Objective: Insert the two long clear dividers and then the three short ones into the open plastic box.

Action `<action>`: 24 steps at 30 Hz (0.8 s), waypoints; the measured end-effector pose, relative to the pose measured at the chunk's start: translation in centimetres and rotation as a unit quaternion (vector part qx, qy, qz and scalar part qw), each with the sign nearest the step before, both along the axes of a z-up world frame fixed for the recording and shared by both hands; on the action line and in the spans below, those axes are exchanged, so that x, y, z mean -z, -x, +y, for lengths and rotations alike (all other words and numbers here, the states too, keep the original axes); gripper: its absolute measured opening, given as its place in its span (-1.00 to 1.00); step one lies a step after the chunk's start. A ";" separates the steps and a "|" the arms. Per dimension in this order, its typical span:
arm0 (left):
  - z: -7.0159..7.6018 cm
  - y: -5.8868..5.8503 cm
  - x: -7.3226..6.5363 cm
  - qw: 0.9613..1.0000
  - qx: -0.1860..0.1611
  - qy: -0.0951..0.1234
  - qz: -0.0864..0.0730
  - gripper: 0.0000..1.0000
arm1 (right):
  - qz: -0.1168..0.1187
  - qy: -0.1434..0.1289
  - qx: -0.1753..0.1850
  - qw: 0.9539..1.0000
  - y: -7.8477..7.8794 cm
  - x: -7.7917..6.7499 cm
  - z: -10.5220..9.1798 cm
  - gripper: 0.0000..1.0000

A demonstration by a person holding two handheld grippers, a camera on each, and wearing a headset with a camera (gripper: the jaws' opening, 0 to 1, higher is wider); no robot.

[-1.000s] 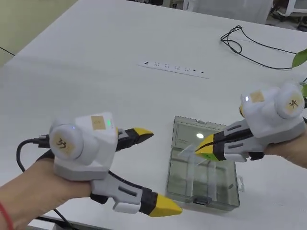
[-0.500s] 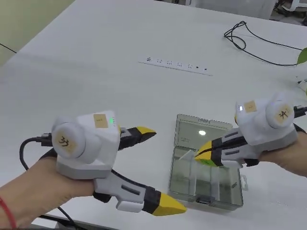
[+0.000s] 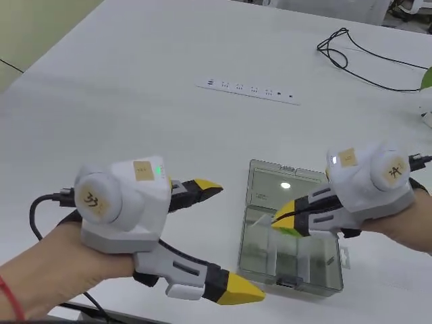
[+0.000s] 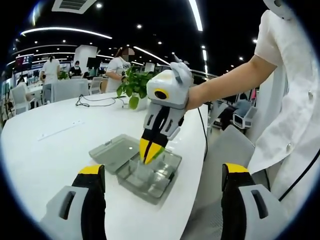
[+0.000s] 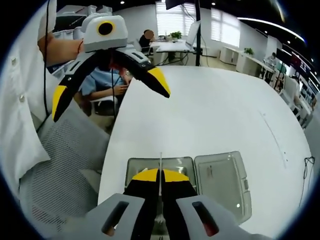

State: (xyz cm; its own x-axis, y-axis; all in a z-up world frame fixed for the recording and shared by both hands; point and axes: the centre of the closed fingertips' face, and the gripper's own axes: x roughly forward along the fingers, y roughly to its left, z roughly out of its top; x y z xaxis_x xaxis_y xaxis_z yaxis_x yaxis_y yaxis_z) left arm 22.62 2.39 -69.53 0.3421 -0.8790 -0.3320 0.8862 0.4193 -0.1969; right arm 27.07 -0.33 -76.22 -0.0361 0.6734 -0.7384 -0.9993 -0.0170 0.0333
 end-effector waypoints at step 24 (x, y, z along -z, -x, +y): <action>-0.2 0.1 0.0 1.000 0.007 0.001 0.001 0.96 | 0.006 0.051 -0.004 0.999 0.1 3.6 1.0 -0.96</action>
